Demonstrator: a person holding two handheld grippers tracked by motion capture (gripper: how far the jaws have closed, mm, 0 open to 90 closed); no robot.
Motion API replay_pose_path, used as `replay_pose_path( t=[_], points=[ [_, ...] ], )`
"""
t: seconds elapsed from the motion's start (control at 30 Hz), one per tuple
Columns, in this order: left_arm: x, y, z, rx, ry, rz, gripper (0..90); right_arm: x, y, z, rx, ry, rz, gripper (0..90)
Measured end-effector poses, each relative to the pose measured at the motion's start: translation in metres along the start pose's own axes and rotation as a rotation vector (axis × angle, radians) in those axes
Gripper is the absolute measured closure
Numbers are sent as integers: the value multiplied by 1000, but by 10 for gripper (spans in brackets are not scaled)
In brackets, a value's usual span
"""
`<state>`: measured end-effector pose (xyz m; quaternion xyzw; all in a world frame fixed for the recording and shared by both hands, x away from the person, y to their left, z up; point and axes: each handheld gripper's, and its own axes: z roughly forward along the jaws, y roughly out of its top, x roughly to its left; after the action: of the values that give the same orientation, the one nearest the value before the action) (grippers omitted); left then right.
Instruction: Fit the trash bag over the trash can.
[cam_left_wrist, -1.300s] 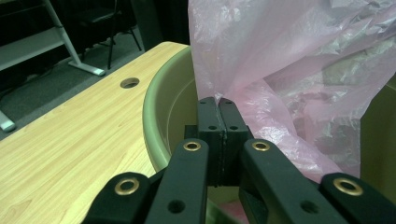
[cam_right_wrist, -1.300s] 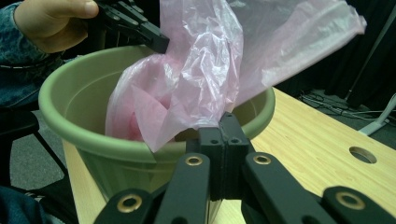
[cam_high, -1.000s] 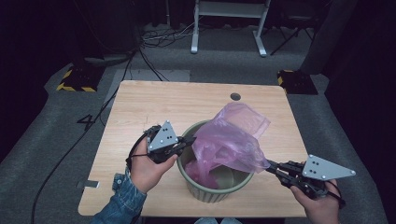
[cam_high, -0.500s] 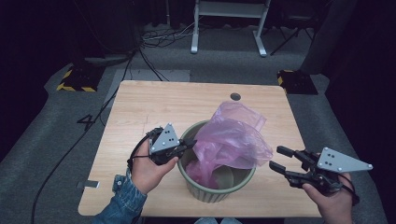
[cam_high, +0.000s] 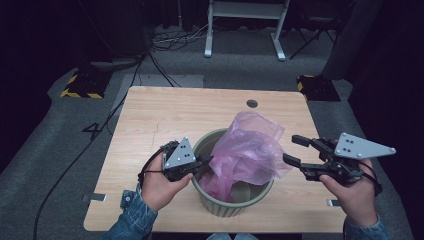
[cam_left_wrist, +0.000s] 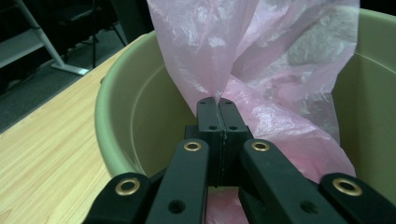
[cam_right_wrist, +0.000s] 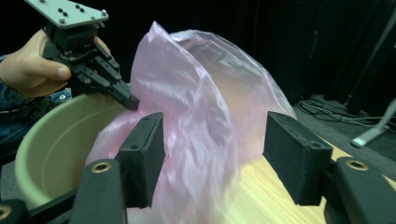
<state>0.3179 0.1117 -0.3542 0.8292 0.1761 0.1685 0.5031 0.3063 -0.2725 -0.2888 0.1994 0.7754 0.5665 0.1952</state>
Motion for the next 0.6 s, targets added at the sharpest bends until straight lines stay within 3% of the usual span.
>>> replay_pose_path(
  t=[0.2, 0.33, 0.4, 0.43, 0.5, 0.6],
  points=[
    [-1, -3, 0, 4, -22, 7, 900, -2, 7, 28, 12, 41, 11, 330],
    [-1, -3, 0, 14, -34, 9, 900, -7, 5, 50, 61, 72, 40, 231],
    [-1, -3, 0, 21, -33, 12, 900, -10, 2, 58, 87, 84, 55, 243],
    [-1, -3, 0, 22, -35, 12, 898, -11, 1, 61, 94, 88, 61, 307],
    [-1, -2, -1, 21, -33, 4, 876, -11, -1, 64, 121, 142, 57, 595],
    [-2, 0, -3, 13, 3, 16, 716, -6, -1, 64, 128, 175, 34, 822]
  ],
)
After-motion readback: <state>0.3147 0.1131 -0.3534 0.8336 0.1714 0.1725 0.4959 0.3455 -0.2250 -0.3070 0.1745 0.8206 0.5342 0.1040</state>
